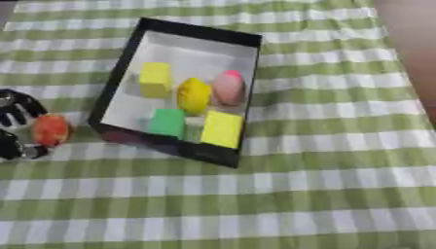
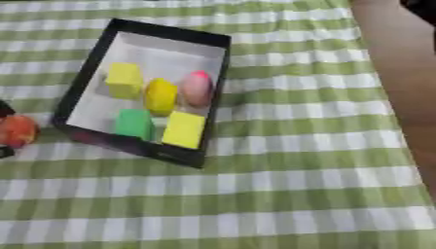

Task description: Pick up objects on the table and place them in the box.

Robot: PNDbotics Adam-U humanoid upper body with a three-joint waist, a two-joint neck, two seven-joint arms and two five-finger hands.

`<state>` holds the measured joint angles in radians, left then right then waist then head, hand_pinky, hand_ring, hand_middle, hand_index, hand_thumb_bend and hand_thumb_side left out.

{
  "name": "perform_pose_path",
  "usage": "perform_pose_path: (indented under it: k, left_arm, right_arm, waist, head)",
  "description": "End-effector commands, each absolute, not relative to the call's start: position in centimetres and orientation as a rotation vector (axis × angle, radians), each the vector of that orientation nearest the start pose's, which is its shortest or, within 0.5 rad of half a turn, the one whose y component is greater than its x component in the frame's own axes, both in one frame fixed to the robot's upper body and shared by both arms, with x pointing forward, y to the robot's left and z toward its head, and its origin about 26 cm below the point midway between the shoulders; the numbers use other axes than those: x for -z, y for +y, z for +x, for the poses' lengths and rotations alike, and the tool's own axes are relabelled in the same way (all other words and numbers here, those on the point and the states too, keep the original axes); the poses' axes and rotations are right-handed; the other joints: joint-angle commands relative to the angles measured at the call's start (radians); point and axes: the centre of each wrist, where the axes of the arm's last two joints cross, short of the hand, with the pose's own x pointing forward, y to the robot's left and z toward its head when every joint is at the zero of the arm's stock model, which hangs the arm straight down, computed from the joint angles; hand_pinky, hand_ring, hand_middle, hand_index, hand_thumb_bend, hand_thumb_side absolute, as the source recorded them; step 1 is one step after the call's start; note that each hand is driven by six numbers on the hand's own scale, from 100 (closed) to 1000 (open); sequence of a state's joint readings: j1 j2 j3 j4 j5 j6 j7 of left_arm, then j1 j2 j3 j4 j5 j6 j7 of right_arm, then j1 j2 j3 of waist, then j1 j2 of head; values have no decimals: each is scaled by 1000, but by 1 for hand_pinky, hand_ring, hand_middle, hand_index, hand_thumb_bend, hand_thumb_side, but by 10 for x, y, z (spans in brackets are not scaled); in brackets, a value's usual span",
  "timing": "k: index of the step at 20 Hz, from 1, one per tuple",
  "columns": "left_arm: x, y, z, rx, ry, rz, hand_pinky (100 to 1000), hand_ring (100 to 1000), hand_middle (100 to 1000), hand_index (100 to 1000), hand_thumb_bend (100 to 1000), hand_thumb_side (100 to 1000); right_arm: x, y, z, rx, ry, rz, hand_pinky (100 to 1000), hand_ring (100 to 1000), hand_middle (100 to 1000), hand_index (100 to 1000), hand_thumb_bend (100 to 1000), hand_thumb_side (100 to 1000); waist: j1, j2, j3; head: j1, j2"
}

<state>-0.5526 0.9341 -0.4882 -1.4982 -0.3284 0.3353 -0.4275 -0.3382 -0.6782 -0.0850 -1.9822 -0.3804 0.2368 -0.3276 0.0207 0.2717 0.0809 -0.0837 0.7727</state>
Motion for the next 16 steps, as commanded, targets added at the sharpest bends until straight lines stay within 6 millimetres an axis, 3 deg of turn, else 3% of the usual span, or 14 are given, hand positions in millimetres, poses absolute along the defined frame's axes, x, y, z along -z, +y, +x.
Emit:
perform_pose_path:
  k: [1,9,11,12,16]
  left_arm:
    - [-191,335,368,1337,-1074,796,743,733,739,838,627,168]
    - [-184,315,389,1275,-1111,769,705,688,682,783,552,166]
    - [-180,309,394,1275,-1113,746,680,652,642,715,488,116]
    - [-179,308,396,1280,-1111,739,660,625,605,657,410,100]
    - [-187,304,392,1328,-1131,737,660,622,595,627,321,100]
  right_arm:
    - [-268,-322,292,-87,-2127,-345,917,797,678,773,427,283]
    - [-268,-320,292,-90,-2119,-335,918,796,677,773,425,285]
    - [-268,-320,292,-91,-2119,-334,918,796,677,773,425,285]
    - [-268,-320,292,-90,-2119,-334,918,796,677,773,425,286]
    - [-267,-321,292,-85,-2117,-341,918,796,677,773,425,287]
  waist:
    - [-10,-10,1]
    - [-12,-11,2]
    - [-13,-11,0]
    - [-13,-10,-1]
    - [-11,-8,-2]
  head:
    - [-3,-3]
    - [2,-3]
    - [3,-3]
    - [4,-3]
    - [1,-3]
